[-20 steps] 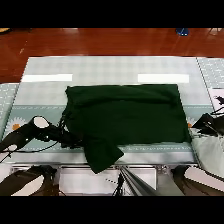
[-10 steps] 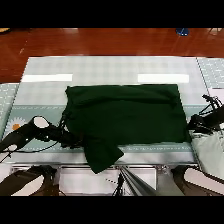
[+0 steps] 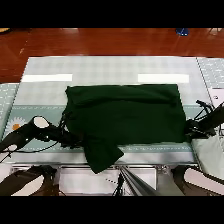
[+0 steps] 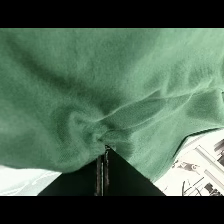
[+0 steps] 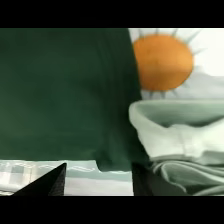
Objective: Fold the shirts.
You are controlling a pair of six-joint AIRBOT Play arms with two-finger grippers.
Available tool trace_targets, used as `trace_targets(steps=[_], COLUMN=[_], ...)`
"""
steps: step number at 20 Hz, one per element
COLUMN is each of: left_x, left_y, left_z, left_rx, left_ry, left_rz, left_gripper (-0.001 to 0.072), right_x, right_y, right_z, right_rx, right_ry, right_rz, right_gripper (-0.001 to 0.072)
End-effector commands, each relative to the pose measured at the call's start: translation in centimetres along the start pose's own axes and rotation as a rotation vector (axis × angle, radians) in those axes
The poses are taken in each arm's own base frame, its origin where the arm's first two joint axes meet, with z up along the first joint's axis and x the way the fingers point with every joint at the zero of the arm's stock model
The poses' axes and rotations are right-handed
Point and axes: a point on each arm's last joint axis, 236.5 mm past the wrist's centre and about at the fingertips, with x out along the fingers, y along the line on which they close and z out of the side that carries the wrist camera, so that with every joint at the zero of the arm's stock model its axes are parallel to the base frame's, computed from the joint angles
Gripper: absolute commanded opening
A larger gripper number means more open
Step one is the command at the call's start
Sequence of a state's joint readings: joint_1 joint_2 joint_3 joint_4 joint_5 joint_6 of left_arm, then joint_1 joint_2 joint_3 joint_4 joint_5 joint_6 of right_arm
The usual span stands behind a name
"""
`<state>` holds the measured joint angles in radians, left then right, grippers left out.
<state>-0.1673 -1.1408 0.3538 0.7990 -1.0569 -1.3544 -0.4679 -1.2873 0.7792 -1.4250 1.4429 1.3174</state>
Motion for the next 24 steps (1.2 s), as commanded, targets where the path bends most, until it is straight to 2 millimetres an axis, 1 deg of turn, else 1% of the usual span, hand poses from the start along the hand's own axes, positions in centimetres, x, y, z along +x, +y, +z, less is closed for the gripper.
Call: trace_targets(steps=[1, 3, 4, 5, 8, 9, 10, 12, 13, 14, 15, 17, 18, 19, 20, 21, 22, 23, 24], left_x=[-0.1, -0.1, -0.1, -0.1, -0.1, -0.1, -0.1, -0.1, -0.1, -0.1, -0.1, -0.2, -0.6, -1.4, -2.7, -4.4, -6.9, -9.8, -13.4], left_y=[0.2, 0.2, 0.1, 0.0, -0.1, -0.1, -0.1, 0.0, 0.0, 0.0, 0.0, -0.3, -0.7, -1.6, -3.1, -4.9, -7.3, -9.8, -12.4], left_z=[1.3, 1.3, 1.3, 1.4, 1.4, 1.4, 1.4, 1.5, 1.5, 1.5, 1.5, 1.6, 1.9, 2.5, 3.3, 4.1, 5.0, 5.8, 6.7], left_rx=[0.002, 0.002, 0.0, -0.003, 0.007, 0.006, 0.006, 0.015, 0.018, 0.018, 0.018, 0.031, 0.048, 0.074, 0.116, 0.169, 0.239, 0.306, 0.374], left_ry=[-0.055, -0.055, -0.055, -0.057, -0.059, -0.059, -0.059, -0.062, -0.063, -0.063, -0.062, -0.065, -0.075, -0.094, -0.124, -0.164, -0.223, -0.292, -0.39], left_rz=[0.011, 0.011, 0.008, 0.002, 0.0, 0.0, 0.0, 0.001, 0.001, 0.001, 0.001, -0.002, -0.008, -0.019, -0.036, -0.055, -0.077, -0.098, -0.117], left_gripper=[0.0019, 0.0019, 0.0019, 0.0019, 0.0019, 0.0019, 0.0019, 0.0019, 0.0019, 0.0018, 0.0019, 0.0019, 0.0019, 0.0018, 0.0018, 0.0018, 0.0018, 0.0018, 0.0018], right_x=[1.6, 2.0, 2.0, 2.0, 1.8, 1.8, 1.8, 1.8, 1.8, 1.9, 1.9, 1.8, 1.1, 0.0, -1.5, -3.7, -6.2, -9.3, -12.5], right_y=[-0.1, -0.4, -0.6, -0.9, -1.2, -1.2, -1.3, -1.5, -1.4, -1.3, -1.2, -0.7, -0.4, 0.0, 0.8, 2.0, 3.4, 5.2, 6.8], right_z=[-0.3, 0.7, 1.4, 2.1, 3.2, 3.4, 3.3, 3.2, 3.0, 2.7, 2.0, 0.3, -0.3, -0.4, -0.2, 0.4, 1.1, 2.1, 3.0], right_rx=[0.011, 0.016, 0.026, 0.046, 0.082, 0.088, 0.094, 0.101, 0.101, 0.098, 0.091, 0.041, 0.017, -0.002, -0.025, -0.057, -0.091, -0.116, -0.14], right_ry=[0.001, -0.047, -0.076, -0.108, -0.157, -0.161, -0.161, -0.155, -0.149, -0.133, -0.105, -0.035, -0.016, -0.029, -0.068, -0.139, -0.229, -0.351, -0.477], right_rz=[0.002, -0.011, -0.019, -0.027, -0.037, -0.038, -0.04, -0.049, -0.046, -0.043, -0.038, -0.025, -0.02, -0.012, 0.002, 0.026, 0.054, 0.092, 0.121], right_gripper=[0.0496, 0.0493, 0.0476, 0.045, 0.0307, 0.0295, 0.0278, 0.0171, 0.0167, 0.0081, 0.0023, 0.0023, 0.0023, 0.0023, 0.0022, 0.0023, 0.0022, 0.0022, 0.0021])
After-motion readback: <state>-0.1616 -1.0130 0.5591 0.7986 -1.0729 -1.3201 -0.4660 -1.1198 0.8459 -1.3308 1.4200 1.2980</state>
